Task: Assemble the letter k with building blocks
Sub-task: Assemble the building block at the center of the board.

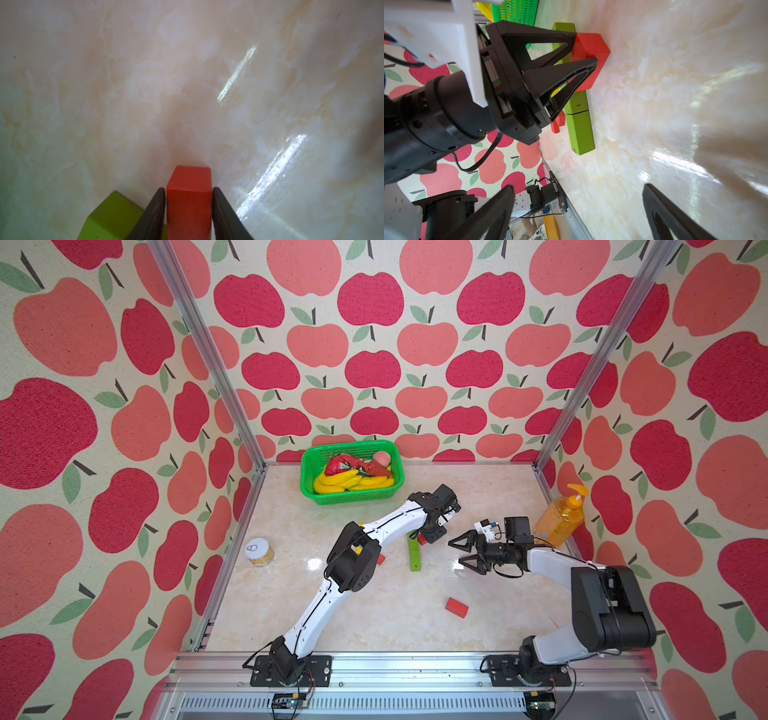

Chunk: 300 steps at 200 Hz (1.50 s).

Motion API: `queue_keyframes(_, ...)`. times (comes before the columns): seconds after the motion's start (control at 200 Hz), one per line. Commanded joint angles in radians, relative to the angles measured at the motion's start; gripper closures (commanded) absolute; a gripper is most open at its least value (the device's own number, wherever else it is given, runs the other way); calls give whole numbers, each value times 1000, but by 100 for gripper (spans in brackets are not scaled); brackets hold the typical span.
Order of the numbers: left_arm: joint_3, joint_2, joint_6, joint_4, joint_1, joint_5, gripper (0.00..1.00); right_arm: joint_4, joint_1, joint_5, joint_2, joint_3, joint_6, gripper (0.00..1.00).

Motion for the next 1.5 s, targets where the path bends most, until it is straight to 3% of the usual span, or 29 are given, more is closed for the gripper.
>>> queue_keyframes(0.0, -4, -17, 3, -26, 2, -13, 60, -12, 6, 8, 9, 22, -17, 1)
queue_keyframes(0.485, -5, -19, 4, -26, 2, -23, 57, -11, 7, 9, 9, 22, -15, 1)
queue_keyframes(0.75, 15, -45, 15, -25, -4, -14, 42, -10, 7, 10, 8, 22, -16, 1)
queue_keyframes(1.005, 1, -118, 32, -26, -20, -19, 36, -19, 6, 12, 4, 25, -21, 1)
queue_keyframes(1.166, -126, -315, 32, 78, -45, 13, 26, -26, 6, 20, -2, 26, -26, 1)
queue_keyframes(1.311, -327, -554, -32, 216, -51, 59, 0, -39, 7, 46, -10, 28, -40, 1)
queue_keyframes(1.496, -696, -824, -244, 363, -23, 262, 2, -69, 6, 131, -27, 34, -83, 1)
